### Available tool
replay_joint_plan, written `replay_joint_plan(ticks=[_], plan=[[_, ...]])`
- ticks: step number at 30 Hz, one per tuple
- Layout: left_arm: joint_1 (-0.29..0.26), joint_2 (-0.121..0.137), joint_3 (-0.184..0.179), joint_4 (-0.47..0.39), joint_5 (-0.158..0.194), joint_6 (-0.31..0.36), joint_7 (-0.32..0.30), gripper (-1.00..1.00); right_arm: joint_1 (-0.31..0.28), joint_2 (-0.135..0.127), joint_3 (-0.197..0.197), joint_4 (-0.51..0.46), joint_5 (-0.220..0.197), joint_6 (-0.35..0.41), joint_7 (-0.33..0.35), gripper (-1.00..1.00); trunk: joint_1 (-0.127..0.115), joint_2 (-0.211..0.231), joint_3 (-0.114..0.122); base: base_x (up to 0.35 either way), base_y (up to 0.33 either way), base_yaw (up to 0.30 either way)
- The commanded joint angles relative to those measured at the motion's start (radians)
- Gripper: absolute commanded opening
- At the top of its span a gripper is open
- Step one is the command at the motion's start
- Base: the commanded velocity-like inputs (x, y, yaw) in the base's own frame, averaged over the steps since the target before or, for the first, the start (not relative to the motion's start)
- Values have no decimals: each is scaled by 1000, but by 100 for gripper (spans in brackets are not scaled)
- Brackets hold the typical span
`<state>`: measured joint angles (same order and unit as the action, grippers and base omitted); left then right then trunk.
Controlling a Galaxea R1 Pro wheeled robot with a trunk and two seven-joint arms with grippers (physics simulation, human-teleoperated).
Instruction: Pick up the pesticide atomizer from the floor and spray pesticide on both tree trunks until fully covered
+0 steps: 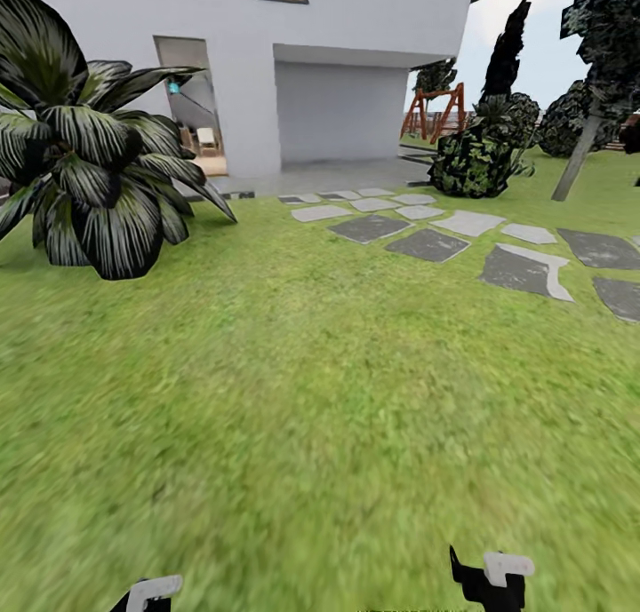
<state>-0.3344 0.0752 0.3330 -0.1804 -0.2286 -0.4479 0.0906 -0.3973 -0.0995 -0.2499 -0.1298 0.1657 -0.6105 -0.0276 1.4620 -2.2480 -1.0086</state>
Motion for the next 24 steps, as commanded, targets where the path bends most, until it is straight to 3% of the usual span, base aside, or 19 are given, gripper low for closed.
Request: replay_joint_plan(ticks=[1,24], plan=[[0,0,0,0,0,0,0,-100,0,0,0,0,0,0,0,100,0,0,0,0,0,-295],[0,0,0,1,0,0,0,-100,0,3,0,18,0,0,0,100,0,0,0,0,0,-295]])
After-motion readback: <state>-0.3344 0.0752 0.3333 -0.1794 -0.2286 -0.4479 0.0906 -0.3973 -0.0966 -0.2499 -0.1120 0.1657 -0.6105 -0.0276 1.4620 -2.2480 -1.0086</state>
